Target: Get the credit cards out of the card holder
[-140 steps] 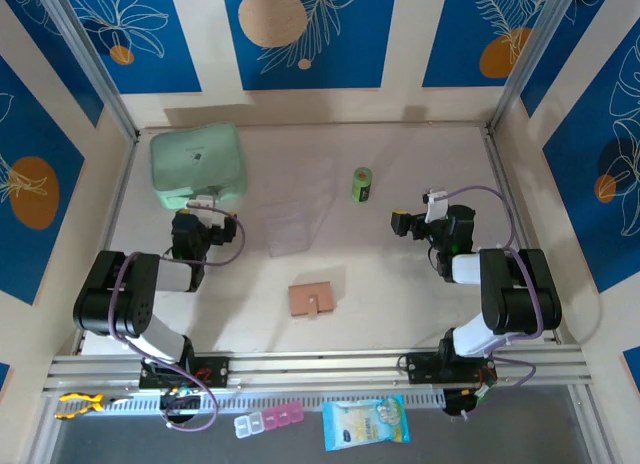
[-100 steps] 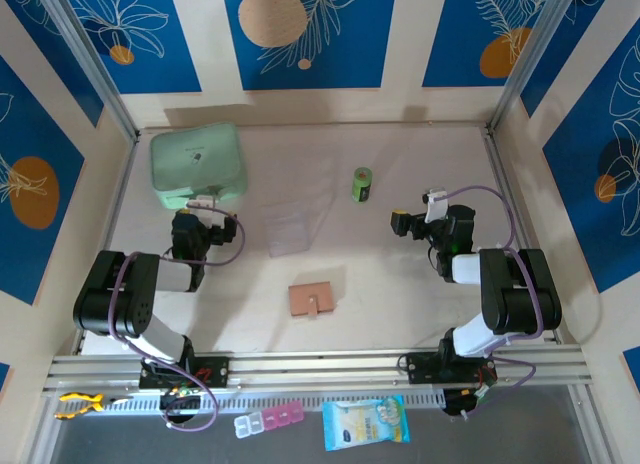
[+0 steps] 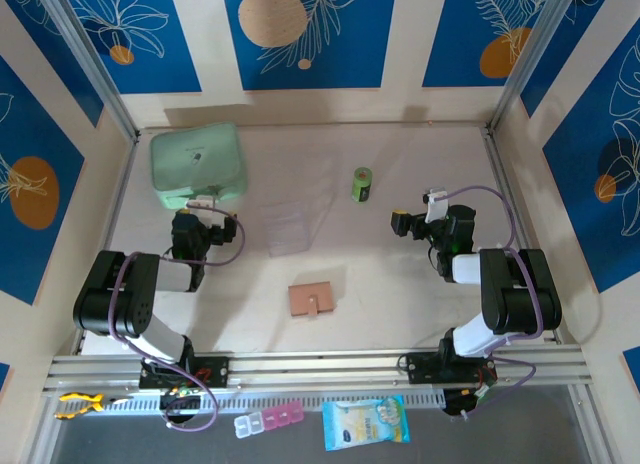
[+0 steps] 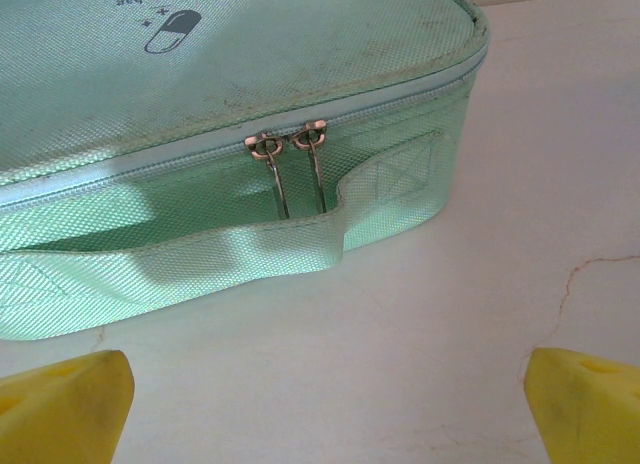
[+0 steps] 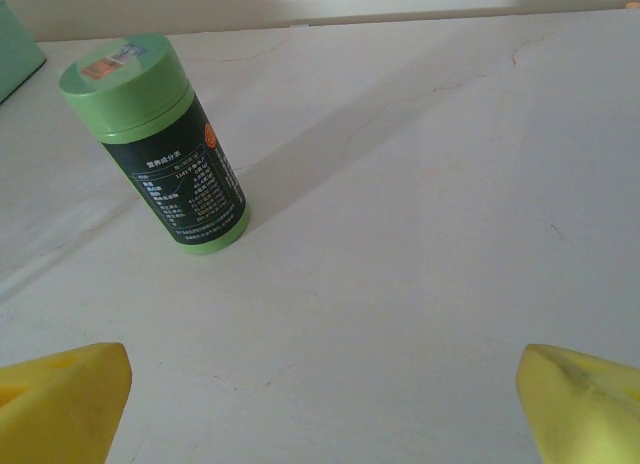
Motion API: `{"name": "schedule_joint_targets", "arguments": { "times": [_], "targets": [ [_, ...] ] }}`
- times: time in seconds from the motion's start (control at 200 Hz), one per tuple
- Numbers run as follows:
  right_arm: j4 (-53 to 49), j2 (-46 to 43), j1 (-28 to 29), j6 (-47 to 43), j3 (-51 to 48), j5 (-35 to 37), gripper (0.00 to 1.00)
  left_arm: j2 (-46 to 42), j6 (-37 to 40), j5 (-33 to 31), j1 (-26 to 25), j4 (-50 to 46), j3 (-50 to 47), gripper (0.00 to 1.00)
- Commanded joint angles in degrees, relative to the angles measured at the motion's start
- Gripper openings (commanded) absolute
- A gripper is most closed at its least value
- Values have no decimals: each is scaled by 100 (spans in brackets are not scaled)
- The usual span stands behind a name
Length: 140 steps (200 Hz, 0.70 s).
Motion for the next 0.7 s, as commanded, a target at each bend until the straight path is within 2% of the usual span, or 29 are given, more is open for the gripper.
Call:
{"name": "schedule_joint_targets", "arguments": {
  "times": [0.0,0.695],
  "targets": [
    [164,-40,-32,11,-9,-108,99,21,122,115,58,189,12,100],
    [162,-43,-31,5,-12,-112,99,13,133,98,48,228,-18,100]
  ]
}}
